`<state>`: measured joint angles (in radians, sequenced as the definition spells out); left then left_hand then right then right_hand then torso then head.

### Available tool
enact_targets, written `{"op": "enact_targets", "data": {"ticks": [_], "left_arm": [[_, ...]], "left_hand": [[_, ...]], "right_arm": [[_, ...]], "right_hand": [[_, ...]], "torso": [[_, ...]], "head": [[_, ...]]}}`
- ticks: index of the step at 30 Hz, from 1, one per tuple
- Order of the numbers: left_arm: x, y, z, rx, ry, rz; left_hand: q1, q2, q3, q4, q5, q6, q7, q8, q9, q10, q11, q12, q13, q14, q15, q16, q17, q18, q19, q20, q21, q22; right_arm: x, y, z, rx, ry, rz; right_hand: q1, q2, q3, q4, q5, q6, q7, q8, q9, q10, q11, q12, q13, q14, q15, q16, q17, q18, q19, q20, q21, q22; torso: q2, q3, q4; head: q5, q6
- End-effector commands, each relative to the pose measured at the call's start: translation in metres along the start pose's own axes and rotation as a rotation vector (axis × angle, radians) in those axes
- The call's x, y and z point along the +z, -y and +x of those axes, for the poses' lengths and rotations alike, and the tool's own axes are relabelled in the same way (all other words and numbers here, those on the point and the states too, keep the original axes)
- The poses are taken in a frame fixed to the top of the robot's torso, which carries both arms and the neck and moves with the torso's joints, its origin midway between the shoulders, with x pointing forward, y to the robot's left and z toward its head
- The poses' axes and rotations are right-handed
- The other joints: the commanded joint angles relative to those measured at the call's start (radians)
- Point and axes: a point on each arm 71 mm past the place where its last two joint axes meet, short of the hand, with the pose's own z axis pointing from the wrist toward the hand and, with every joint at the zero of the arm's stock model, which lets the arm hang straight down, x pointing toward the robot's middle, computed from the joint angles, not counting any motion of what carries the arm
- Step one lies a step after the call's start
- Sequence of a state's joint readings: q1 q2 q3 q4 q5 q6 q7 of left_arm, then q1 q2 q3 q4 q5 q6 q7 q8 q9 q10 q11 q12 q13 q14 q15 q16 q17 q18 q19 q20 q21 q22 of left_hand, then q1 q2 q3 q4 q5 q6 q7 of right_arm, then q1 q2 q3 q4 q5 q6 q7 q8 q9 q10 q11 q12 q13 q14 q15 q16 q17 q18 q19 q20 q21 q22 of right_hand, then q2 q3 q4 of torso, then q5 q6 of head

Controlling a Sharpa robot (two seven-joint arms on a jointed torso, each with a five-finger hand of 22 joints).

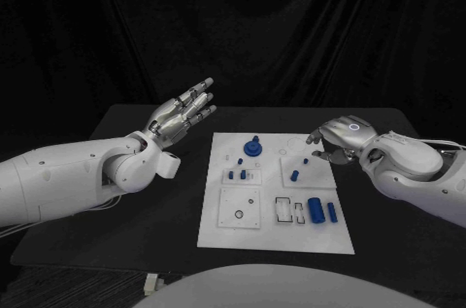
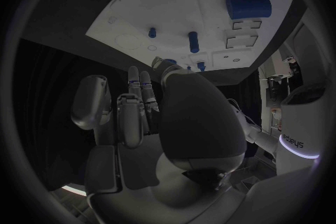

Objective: Assemble the parts on the task board

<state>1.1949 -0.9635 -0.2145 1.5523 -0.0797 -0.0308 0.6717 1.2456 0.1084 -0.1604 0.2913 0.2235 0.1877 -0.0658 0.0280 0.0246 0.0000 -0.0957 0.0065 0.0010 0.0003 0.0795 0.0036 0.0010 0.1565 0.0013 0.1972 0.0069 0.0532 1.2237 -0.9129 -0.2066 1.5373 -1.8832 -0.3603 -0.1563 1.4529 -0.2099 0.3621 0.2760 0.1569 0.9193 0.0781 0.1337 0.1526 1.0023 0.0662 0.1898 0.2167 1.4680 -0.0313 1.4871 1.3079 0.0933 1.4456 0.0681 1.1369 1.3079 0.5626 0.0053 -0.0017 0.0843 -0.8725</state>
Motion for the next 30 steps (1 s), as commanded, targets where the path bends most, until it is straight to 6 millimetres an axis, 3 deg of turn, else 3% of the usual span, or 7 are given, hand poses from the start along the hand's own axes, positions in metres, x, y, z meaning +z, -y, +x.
{"op": "enact_targets", "data": {"ticks": [1,7,12,19,30], "left_arm": [[-0.002,0.005,-0.001,-0.054,0.008,0.091],[-0.004,0.004,-0.001,-0.030,-0.008,0.088],[-0.005,0.003,0.000,-0.027,-0.017,0.081],[-0.005,0.002,0.002,-0.031,-0.029,0.074],[-0.004,0.000,0.003,-0.037,-0.037,0.070]], "left_hand": [[0.081,0.004,-0.019,0.004,0.072,0.000,-0.012,-0.004,0.000,0.000,0.021,-0.006,-0.001,0.000,0.014,-0.004,-0.001,0.020,0.002,0.006,0.000,-0.001],[0.109,0.000,-0.026,-0.001,0.091,0.002,-0.022,-0.004,0.000,0.000,0.036,-0.006,-0.001,0.000,0.020,-0.004,-0.001,0.020,0.002,0.007,0.000,0.000],[0.171,0.016,-0.030,-0.006,0.161,0.011,0.001,-0.003,0.001,0.000,0.061,-0.006,-0.001,0.000,0.029,-0.004,-0.001,0.017,0.004,0.012,0.001,0.003],[0.206,0.023,-0.041,-0.008,0.190,0.020,0.008,-0.002,0.002,0.012,0.096,-0.003,0.003,0.000,0.043,-0.004,-0.001,0.020,0.008,0.033,0.004,0.018],[0.251,0.028,-0.045,-0.024,0.237,0.031,0.019,0.000,0.004,0.032,0.121,0.005,0.009,0.006,0.059,0.001,0.002,0.023,0.018,0.055,0.010,0.044]], "right_arm": [[0.000,-0.001,0.006,-0.011,-0.021,-0.014],[0.003,-0.003,0.015,-0.009,-0.037,-0.019],[0.006,-0.005,0.022,-0.007,-0.045,-0.024],[0.011,-0.006,0.027,-0.008,-0.052,-0.029],[0.014,-0.007,0.033,-0.005,-0.070,-0.026]], "right_hand": [[0.013,0.002,0.010,0.001,0.014,0.006,0.000,-0.007,-0.002,0.010,-0.001,0.004,-0.004,0.083,-0.006,0.004,0.186,-0.015,0.004,0.001,0.005,0.161],[0.016,0.002,0.017,0.000,0.022,0.007,0.000,-0.008,-0.002,0.015,0.000,0.005,-0.006,0.083,-0.006,0.003,0.184,-0.015,0.003,0.001,0.006,0.161],[0.014,0.000,0.019,0.001,0.024,0.009,0.002,-0.009,-0.002,0.020,0.000,0.007,-0.007,0.081,-0.006,-0.002,0.180,-0.015,0.001,0.001,0.004,0.160],[0.008,-0.001,0.021,0.004,0.018,0.014,0.002,-0.008,-0.002,0.024,0.000,0.009,-0.009,0.080,-0.005,-0.008,0.174,-0.014,-0.001,0.002,0.000,0.159],[0.012,-0.001,0.031,0.001,0.026,0.024,-0.001,-0.005,0.000,0.033,-0.002,0.013,-0.011,0.075,-0.006,-0.020,0.162,-0.012,-0.007,0.002,-0.010,0.156]], "torso": [[0.000,-0.0003,0.0002],[0.000,-0.0001,-0.0002],[0.000,0.0002,-0.0001],[0.000,-0.0002,0.0008],[0.001,0.0003,0.0001]], "head": [[0.001,0.000],[0.002,0.000],[0.003,0.000],[-0.001,0.000],[0.001,0.000]]}}
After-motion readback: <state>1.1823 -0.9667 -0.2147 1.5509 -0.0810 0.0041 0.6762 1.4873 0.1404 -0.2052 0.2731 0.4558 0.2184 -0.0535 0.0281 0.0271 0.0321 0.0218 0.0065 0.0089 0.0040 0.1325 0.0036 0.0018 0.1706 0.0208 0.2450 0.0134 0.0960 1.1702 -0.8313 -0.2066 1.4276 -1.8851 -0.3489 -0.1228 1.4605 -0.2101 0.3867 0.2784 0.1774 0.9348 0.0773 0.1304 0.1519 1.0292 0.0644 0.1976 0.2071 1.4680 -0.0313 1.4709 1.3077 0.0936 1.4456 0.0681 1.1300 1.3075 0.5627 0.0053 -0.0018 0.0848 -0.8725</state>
